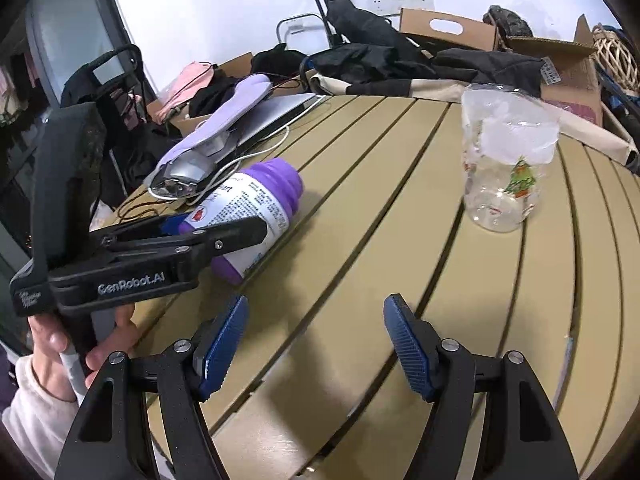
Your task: Organize rigid objects
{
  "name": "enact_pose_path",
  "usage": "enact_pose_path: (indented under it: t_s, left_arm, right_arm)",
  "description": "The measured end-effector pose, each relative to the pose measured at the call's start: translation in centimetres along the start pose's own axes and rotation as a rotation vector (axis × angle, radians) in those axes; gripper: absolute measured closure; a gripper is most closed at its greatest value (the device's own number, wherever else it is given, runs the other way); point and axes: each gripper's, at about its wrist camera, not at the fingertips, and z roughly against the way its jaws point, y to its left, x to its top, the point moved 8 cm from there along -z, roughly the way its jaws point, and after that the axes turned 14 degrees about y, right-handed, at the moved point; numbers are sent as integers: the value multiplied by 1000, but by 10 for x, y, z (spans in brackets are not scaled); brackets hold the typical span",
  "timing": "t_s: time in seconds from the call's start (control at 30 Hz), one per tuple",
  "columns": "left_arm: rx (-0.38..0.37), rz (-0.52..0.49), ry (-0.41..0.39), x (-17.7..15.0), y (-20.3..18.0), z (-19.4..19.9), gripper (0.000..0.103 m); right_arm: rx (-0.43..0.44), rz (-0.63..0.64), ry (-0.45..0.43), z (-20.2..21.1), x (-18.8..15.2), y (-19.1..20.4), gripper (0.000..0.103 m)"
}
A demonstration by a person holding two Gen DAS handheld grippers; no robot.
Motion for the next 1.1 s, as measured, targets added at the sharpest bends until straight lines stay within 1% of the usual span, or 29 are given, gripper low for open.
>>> enact_pose_path:
  t_s: [0.1, 0.17, 0.2, 0.27, 0.3, 0.33, 0.37, 0.43, 0.47, 0.5, 0.6, 0.67, 0.73, 0.77, 0.83, 0.87, 0.9, 0.93, 0.97, 1.0, 1.03, 1.07, 1.1]
  left_arm:
    - [22, 11, -13, -1, -1, 2, 43]
    - [25, 24, -32, -3, 3, 7, 43]
    - [15, 30, -56, -3, 5, 12, 43]
    - [-36, 23, -153, -2, 4, 29, 43]
    - [-57, 5, -193, -2, 2, 38, 44]
    - [-69, -17, -225, -2, -2, 46, 43]
    - [-89, -47, -250, -2, -8, 53, 43]
    - [-117, -83, -277, -3, -18, 61, 43]
    - [-148, -94, -291, -3, -23, 64, 43]
    - [-176, -108, -292, -2, -28, 66, 43]
    - [-211, -143, -310, -2, -39, 69, 43]
    - [-237, -130, -324, 1, -39, 70, 43]
    - [-255, -106, -321, 6, -37, 69, 43]
    - [-249, -104, -318, 9, -34, 68, 43]
    - [-241, -114, -304, 12, -32, 64, 43]
    - [-223, -128, -288, 13, -31, 61, 42]
    - [-197, -134, -293, 14, -31, 60, 34]
    - [-157, -131, -302, 16, -29, 58, 30]
    - [-138, -133, -295, 18, -29, 54, 30]
    - [-131, -137, -279, 20, -30, 49, 34]
    - [-119, -140, -270, 22, -31, 45, 43]
    - [-96, -129, -258, 26, -29, 40, 43]
    - [-95, -121, -244, 29, -27, 36, 43]
  right_arm:
    - [-6, -33, -26, 7, 4, -10, 28]
    - [26, -76, -57, 15, 9, -17, 28]
    - [62, -116, -79, 22, 12, -20, 28]
    - [150, -166, -98, 28, 18, -20, 28]
    - [218, -183, -103, 30, 23, -17, 28]
    - [253, -196, -101, 30, 25, -15, 28]
    - [314, -203, -85, 29, 31, -10, 28]
    - [414, -227, -79, 30, 40, -4, 28]
    - [503, -232, -70, 31, 47, 2, 28]
    - [547, -236, -59, 31, 51, 5, 28]
    - [652, -262, -59, 31, 66, 11, 28]
    - [720, -298, -57, 26, 73, 9, 27]
    - [756, -330, -49, 19, 78, 3, 35]
    - [762, -326, -41, 17, 81, 4, 35]
    - [729, -280, -45, 15, 87, 8, 36]
    - [647, -215, -57, 18, 90, 14, 36]
    - [538, -140, -80, 22, 92, 20, 36]
    - [421, -53, -109, 27, 93, 28, 36]
    - [304, 43, -130, 31, 94, 38, 36]
    - [199, 147, -133, 31, 92, 51, 36]
    - [148, 201, -132, 30, 92, 60, 36]
    - [107, 251, -131, 28, 92, 67, 36]
    - [42, 306, -133, 25, 92, 73, 36]
